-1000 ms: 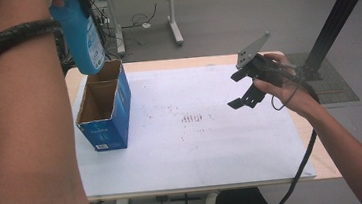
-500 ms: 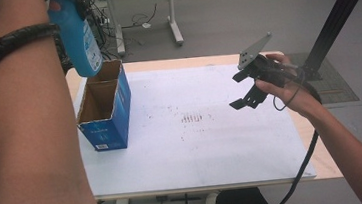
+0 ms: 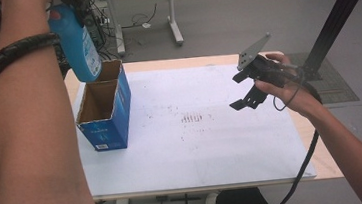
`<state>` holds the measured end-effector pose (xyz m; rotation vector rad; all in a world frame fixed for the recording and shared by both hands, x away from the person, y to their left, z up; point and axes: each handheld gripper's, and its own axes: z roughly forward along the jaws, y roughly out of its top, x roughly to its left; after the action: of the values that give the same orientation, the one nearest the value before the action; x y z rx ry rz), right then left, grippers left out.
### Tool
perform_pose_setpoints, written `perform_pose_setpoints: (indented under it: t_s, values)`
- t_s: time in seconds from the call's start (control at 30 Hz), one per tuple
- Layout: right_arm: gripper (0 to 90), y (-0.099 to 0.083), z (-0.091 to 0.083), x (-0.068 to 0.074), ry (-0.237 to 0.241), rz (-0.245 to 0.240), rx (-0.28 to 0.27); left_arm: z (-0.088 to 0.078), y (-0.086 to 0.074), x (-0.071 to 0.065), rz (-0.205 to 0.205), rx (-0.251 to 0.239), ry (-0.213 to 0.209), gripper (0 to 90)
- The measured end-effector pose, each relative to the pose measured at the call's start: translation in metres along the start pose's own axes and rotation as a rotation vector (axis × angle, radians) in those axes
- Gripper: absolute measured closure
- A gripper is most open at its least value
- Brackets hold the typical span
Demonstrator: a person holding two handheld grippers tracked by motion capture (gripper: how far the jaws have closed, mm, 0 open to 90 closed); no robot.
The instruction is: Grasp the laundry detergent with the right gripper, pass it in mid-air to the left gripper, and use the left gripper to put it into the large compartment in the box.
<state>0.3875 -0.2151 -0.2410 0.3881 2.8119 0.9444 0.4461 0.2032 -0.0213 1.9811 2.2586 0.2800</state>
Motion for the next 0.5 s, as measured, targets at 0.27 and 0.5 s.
perform_pose_setpoints:
  t_s: [0.27,0.5]
  values:
    - [5.8,0.000,0.001,0.001,0.003,0.000,0.008,0.020,-0.001,0.006,-0.010,0.014,-0.005,36.2]
    - [5.9,0.002,0.004,0.001,0.007,-0.010,0.023,0.041,-0.002,0.012,-0.014,0.033,-0.014,36.3]
